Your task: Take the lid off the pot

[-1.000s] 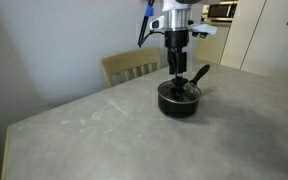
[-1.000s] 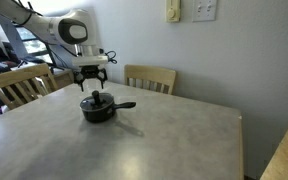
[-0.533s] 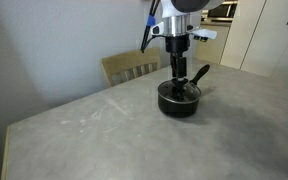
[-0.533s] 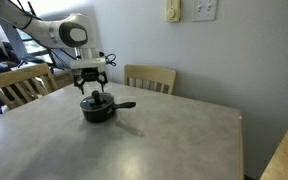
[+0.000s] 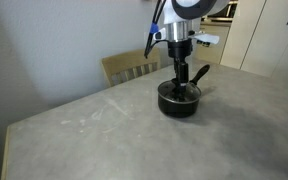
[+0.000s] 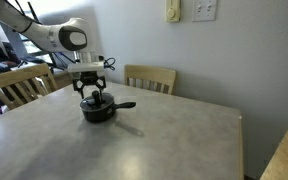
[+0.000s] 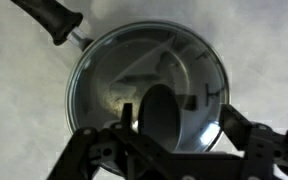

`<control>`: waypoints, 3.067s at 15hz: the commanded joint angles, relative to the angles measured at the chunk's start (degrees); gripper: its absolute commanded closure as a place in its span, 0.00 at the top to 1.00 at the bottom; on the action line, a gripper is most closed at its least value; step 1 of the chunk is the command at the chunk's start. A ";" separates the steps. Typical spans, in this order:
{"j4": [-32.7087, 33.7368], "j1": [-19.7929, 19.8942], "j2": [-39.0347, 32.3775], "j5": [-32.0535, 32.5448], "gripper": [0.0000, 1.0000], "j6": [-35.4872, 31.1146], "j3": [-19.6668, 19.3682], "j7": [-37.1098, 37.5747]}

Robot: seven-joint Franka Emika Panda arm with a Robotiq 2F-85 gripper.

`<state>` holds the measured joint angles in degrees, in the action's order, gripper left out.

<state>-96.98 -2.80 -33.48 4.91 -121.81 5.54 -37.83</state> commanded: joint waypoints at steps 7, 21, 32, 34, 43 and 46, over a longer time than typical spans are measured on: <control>-1.12 0.42 0.52 3.43 0.16 -1.61 -0.17 2.11; -1.65 -6.14 3.60 7.89 0.15 1.57 2.36 12.60; -8.16 -0.54 12.69 12.45 0.15 2.44 -2.13 11.60; -9.71 0.60 14.22 12.58 0.15 2.36 -2.88 11.72; -16.50 6.16 18.70 12.06 0.15 0.41 -7.19 13.08; -19.82 7.31 18.66 11.50 0.15 -1.49 -8.21 15.29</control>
<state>-111.69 3.45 -17.33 16.47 -120.65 -2.17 -24.64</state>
